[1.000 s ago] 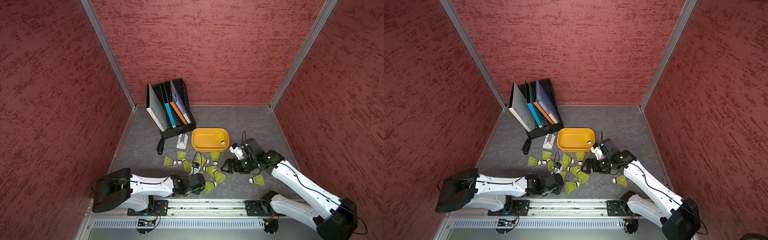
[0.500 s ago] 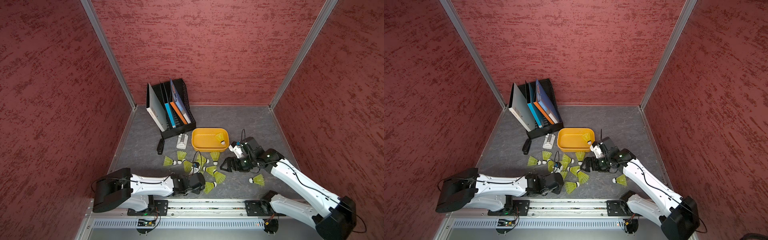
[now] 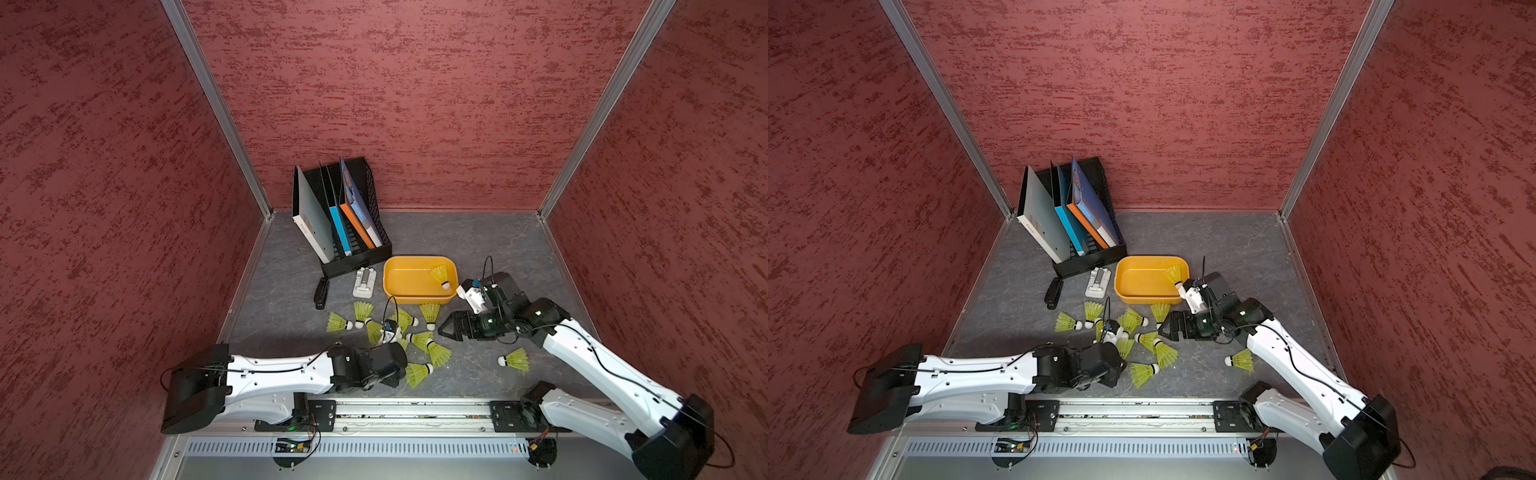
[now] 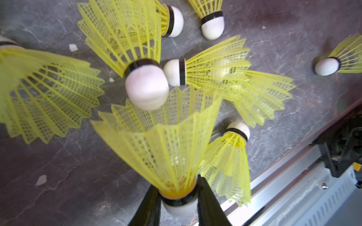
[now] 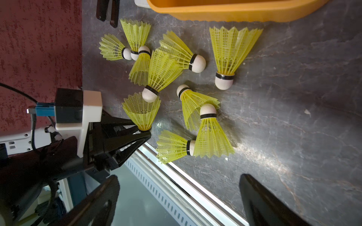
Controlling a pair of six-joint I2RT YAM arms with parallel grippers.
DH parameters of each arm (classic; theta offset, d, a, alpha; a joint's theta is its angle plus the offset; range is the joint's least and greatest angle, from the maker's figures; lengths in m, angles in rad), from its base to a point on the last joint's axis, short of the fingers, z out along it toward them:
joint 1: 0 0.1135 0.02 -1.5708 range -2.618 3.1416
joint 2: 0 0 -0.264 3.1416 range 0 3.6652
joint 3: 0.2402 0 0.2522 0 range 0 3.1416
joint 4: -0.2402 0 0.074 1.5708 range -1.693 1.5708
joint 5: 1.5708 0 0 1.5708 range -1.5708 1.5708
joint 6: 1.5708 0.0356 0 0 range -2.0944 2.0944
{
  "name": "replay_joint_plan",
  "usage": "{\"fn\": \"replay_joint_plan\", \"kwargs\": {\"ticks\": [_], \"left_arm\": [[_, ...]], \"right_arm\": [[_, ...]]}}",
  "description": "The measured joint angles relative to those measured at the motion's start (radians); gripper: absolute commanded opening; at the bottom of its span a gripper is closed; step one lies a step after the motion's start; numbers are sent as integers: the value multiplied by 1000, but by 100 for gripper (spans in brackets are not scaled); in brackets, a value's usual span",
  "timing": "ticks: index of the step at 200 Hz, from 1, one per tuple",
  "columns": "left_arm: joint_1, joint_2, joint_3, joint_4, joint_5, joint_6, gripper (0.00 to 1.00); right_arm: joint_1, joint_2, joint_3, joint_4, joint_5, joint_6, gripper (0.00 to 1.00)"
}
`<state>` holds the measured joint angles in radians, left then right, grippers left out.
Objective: Put the shuttlecocks into the storage box
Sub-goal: Pick up the shuttlecock at the center of the board, then place the shuttlecock in the storage box.
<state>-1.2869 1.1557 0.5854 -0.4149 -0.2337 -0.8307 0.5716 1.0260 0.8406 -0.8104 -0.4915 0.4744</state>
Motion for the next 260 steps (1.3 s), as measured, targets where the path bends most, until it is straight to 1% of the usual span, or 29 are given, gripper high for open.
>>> {"fn": "replay_joint_plan", "kwargs": {"ticks": [16,30,87,134,159,187,222,260], "left_arm": [[16,-20,37,-31,10,8,20],[51,-27,74,-55,29,19,20],[294,0,246,-97,155,111,19],[447,73,349,-99,263,173,19],[526,141,407,-102,313,208,19],[585,246,490,-107,350,248,19],[626,398,603,-159,366,280,19],[642,554,734,-244,344,302,19]], "right_arm": [[0,-5,0,28,-7,2,98],[0,-5,0,59,-21,8,99],[0,12,0,185,-92,36,98],[0,71,45,241,-87,58,98],[0,121,95,245,-50,60,98],[-6,198,155,244,14,60,98],[-34,288,217,236,92,60,97],[-74,364,269,236,146,60,97]]}}
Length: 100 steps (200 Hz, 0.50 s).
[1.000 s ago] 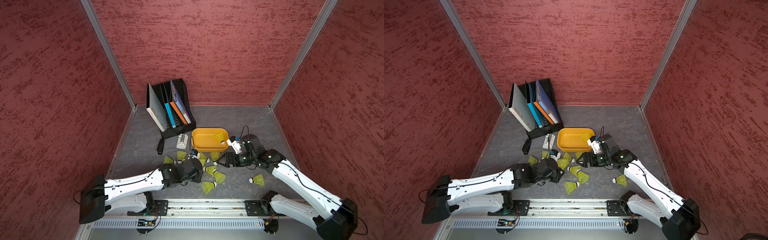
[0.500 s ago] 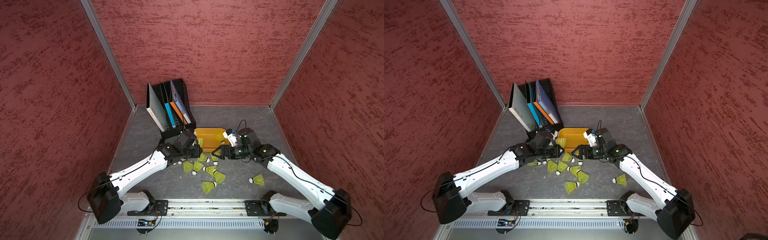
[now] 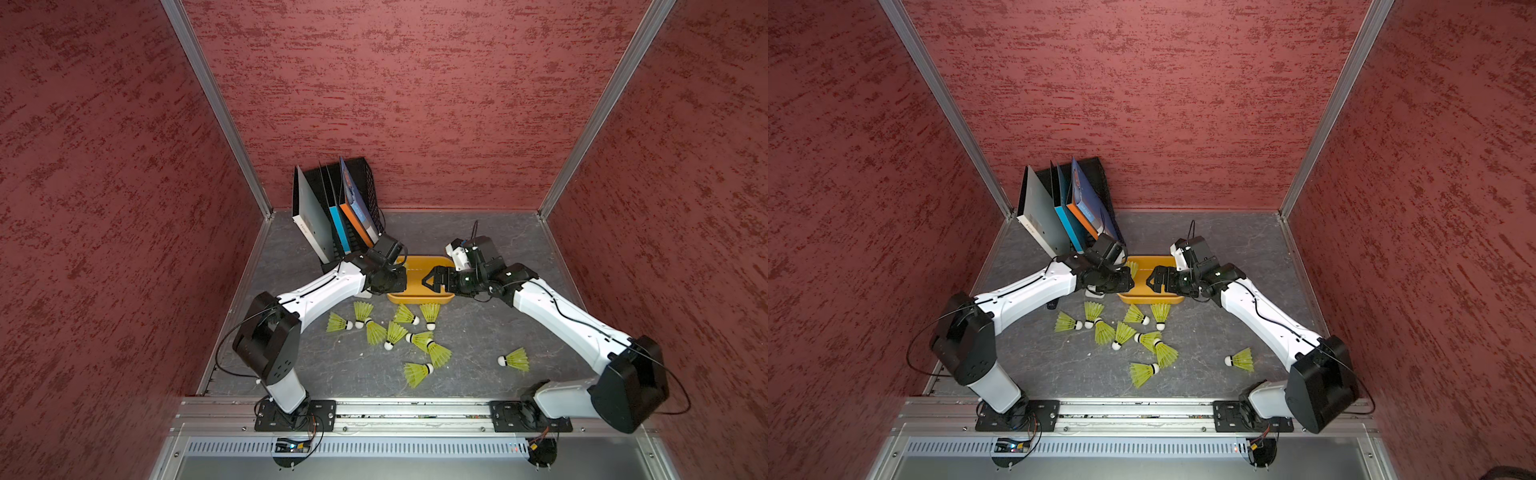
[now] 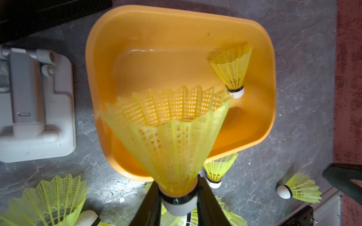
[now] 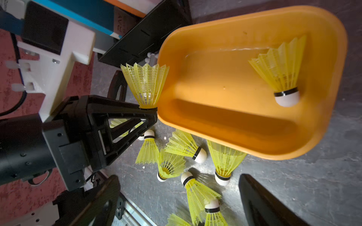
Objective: Put the shuttlecocks into the storage box
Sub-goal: Place the shuttlecock in the storage box.
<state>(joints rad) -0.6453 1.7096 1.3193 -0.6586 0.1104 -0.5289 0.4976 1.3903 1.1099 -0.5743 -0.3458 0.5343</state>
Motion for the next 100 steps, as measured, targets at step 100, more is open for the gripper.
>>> {"fn": "replay_joint_plan", "kwargs": {"ticks": [100], "left_arm": [[-13,301,282,-186,-140,13,8]], "right_arm": [[-102,173,42,62,-28,27,97]]}}
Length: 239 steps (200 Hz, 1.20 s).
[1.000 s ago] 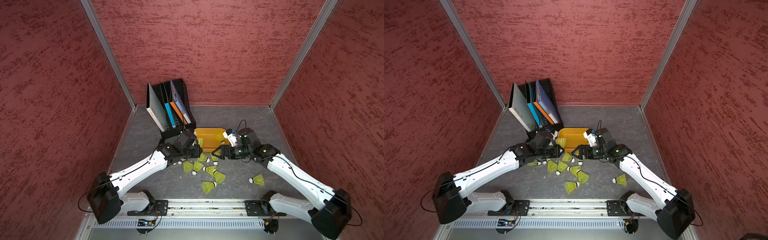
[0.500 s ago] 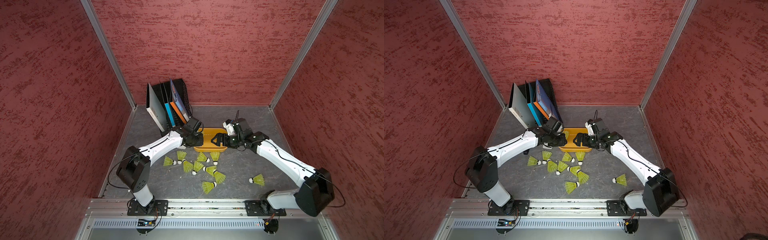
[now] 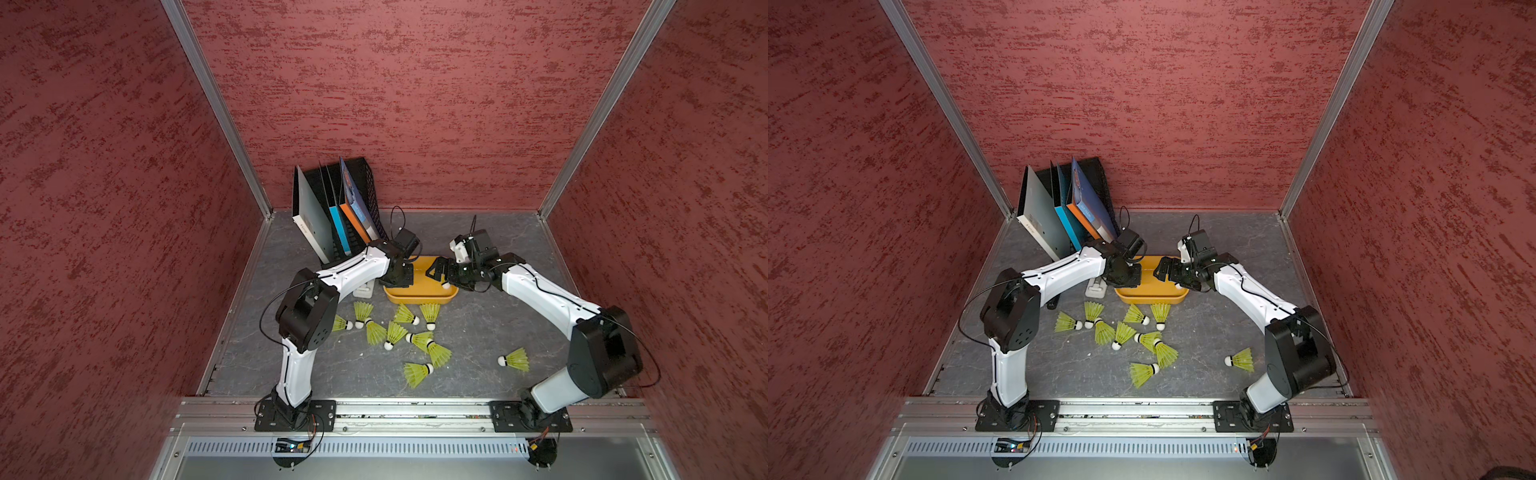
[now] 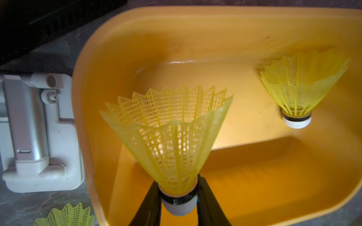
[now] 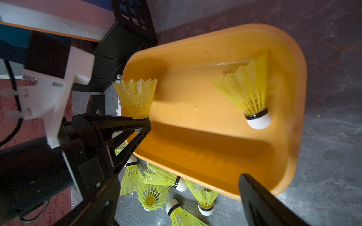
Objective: Put the shuttlecocks into the storage box
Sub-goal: Place the shuttlecock in the storage box.
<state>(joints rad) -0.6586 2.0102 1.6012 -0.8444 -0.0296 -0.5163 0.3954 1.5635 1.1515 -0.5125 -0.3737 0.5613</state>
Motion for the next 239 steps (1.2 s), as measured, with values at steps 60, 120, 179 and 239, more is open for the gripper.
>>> {"fn": "replay_joint_plan", "kwargs": {"ticks": [60,120,179,239], "left_arm": [[-14,114,124,-109,-82,1,5],[-41,171,196,-162,-145,16,5],[-43,203,206,-197,-197,16,9],[-43,207,220,-216,-220,16,24]], "right_arm": [[-24,6,0,39,-27,18,97],[-35,6,-2,47,-35,29,97],[-49,5,-14,61,-49,38,97],[-77,5,-14,68,-52,50,97]]}}
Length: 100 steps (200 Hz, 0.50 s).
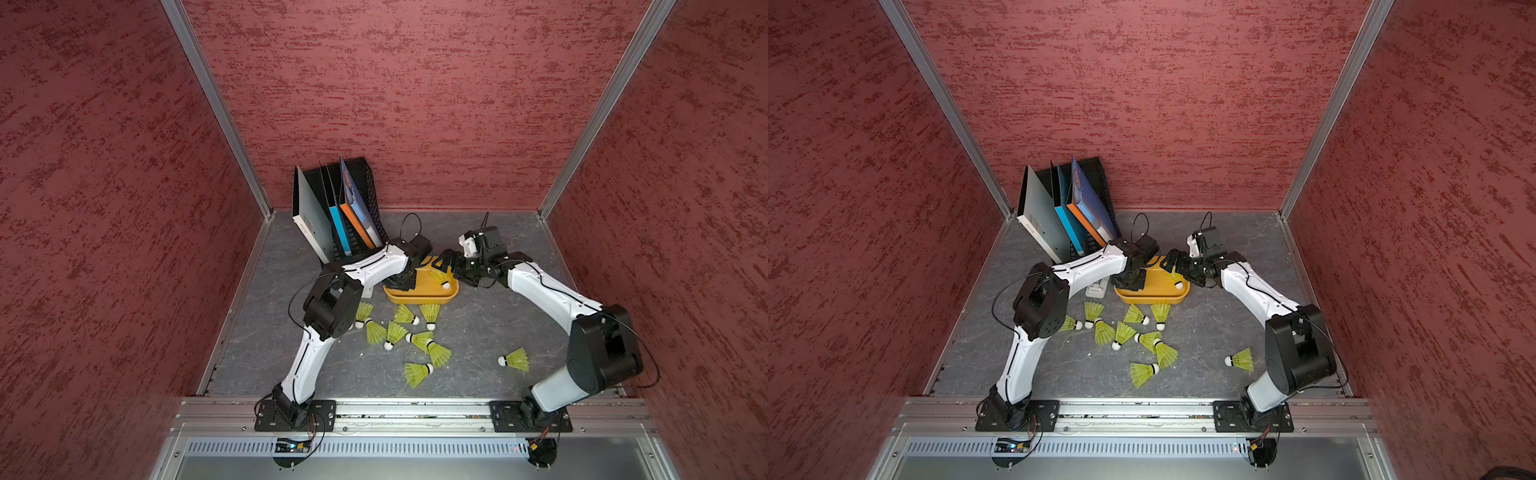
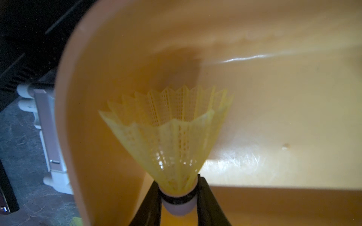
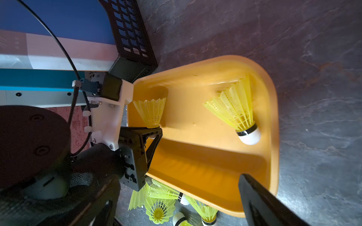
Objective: Put the shuttlecocks into the storage box
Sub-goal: Place the shuttlecock in the storage box.
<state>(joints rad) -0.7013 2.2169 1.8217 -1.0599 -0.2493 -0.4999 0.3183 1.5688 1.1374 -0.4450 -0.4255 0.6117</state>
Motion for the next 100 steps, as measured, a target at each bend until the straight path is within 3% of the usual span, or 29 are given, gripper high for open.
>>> {"fn": "replay_joint_plan", "kwargs": {"ticks": [100], "left_arm": [[0,23,38,-18,-16,1,34]], "right_arm": [[-1,-10,0,0,-16,6,97]]}}
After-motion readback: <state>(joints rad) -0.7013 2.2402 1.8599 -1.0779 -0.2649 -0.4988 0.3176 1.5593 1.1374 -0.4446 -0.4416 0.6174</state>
